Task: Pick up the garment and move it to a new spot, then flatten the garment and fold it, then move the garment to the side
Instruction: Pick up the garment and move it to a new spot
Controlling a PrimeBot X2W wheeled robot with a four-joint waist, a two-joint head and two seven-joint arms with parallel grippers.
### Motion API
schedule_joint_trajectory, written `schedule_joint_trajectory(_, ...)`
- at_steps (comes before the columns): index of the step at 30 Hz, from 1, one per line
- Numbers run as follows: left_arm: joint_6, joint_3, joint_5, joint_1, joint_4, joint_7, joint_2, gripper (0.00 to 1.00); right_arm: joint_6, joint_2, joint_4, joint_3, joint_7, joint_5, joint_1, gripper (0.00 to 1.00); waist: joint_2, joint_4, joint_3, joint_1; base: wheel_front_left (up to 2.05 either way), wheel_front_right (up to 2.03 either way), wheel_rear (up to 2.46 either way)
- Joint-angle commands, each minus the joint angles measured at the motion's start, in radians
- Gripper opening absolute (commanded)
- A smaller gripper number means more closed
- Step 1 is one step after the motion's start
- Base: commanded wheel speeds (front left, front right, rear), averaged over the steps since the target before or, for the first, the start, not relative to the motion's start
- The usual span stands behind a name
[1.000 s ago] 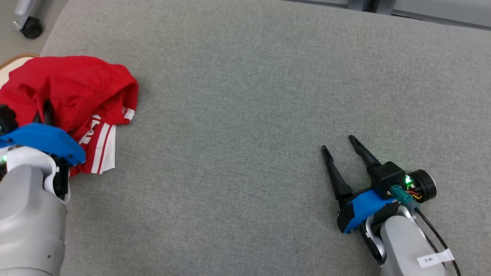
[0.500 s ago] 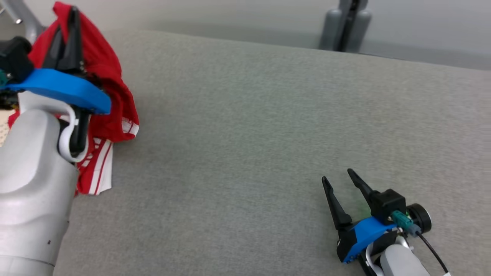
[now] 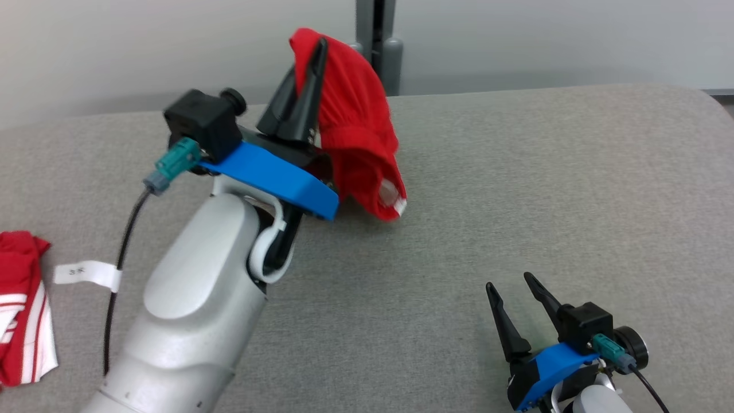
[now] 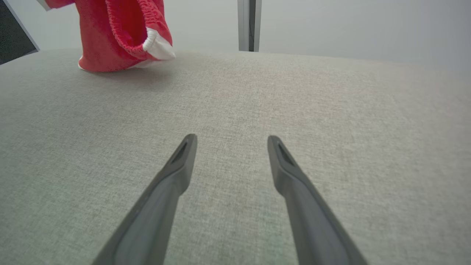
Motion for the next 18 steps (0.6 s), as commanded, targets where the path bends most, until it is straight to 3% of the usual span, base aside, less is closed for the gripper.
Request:
schedule_joint_trajectory(1,0.001,-0.002,0.001,0.030,0.007,-0.005,-0.021,0.00,0.000,-0.003,-0.009,-0.002,0.000,0.007,0.013,1.00,-0.0001,-0.049,-0.028,0.0000,0.00,0.00,0.00)
schedule_joint_trajectory(4,0.007,-0.015,0.022,0.079,0.036,-0.006,-0.056,0.00,0.000,-0.003,-0.013,-0.005,0.000,0.013,0.022,1.00,-0.0001,-0.076,-0.026,0.0000,0.00,0.00,0.00)
schedule_joint_trajectory(5,0.012,-0.020,0.036,0.096,0.046,-0.006,-0.062,0.24,0.000,-0.003,-0.014,-0.006,0.000,0.014,0.023,1.00,-0.0001,-0.080,-0.024,0.0000,0.00,0.00,0.00)
schedule_joint_trajectory(6,0.016,-0.020,0.041,0.118,0.060,-0.006,-0.070,0.75,0.000,-0.003,-0.016,-0.007,0.000,0.015,0.024,1.00,-0.0001,-0.083,-0.023,0.0000,0.00,0.00,0.00)
schedule_joint_trajectory(7,0.016,-0.018,0.053,0.138,0.075,-0.006,-0.075,1.00,0.000,-0.002,-0.018,-0.009,0.000,0.017,0.025,1.00,-0.0001,-0.085,-0.023,0.0000,0.00,0.00,0.00)
schedule_joint_trajectory(12,0.026,0.031,0.124,0.235,0.091,-0.006,-0.079,1.00,0.000,-0.003,-0.031,-0.025,0.000,0.023,0.038,1.00,-0.0001,-0.068,-0.025,0.0000,0.00,0.00,0.00)
schedule_joint_trajectory(18,0.059,0.194,0.231,0.387,0.017,-0.006,-0.054,1.00,0.000,-0.003,-0.065,-0.042,0.000,0.032,0.046,1.00,-0.0001,-0.031,-0.050,0.0000,0.00,0.00,0.00)
